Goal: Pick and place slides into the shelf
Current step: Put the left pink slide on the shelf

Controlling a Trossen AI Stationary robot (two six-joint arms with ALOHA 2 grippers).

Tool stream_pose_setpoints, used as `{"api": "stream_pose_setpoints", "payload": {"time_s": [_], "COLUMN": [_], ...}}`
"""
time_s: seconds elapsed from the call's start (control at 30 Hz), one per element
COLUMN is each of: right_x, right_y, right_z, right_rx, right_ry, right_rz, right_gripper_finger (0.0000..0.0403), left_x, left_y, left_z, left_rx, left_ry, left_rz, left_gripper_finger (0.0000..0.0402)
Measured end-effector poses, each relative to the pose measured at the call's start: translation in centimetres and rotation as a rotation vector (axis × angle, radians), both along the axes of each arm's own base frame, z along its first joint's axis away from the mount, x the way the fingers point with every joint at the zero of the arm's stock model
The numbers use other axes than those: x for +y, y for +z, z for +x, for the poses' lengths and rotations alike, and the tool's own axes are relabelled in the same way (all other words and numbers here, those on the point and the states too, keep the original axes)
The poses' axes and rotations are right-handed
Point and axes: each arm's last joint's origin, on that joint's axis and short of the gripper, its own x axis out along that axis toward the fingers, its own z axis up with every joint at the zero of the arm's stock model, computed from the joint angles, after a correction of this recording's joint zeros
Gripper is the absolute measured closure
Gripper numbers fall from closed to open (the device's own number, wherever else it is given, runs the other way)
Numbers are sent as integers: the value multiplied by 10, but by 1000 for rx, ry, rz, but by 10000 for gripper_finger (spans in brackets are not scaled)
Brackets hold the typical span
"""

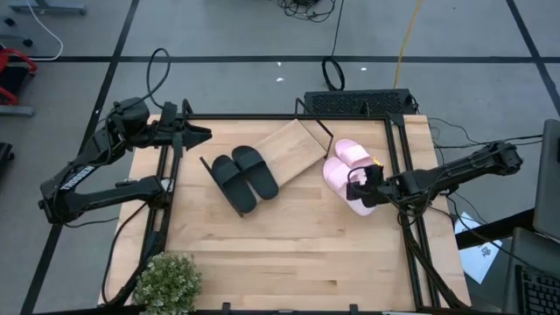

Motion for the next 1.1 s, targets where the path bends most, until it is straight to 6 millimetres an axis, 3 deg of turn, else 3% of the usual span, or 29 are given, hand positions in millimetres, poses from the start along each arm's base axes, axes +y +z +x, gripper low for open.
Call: {"api": "stream_pose_setpoints", "payload": {"time_s": [0.43, 0.77, 1.1], "right_x": [-4, -12, -17], "right_y": [-30, -32, -31], "right_z": [-2, -4, -3], "right_rx": [-310, -328, -318], "right_ry": [-190, -290, -302], "right_rz": [23, -50, -69], "right_gripper_finger": [211, 214, 269], "left_x": [0, 0, 1], "left_y": [0, 0, 0], "left_z": [0, 0, 0], "left_rx": [0, 3, 5], "left_ry": [-1, 6, 15], "left_rz": [2, 13, 15], "left_gripper_finger": [236, 236, 236]}}
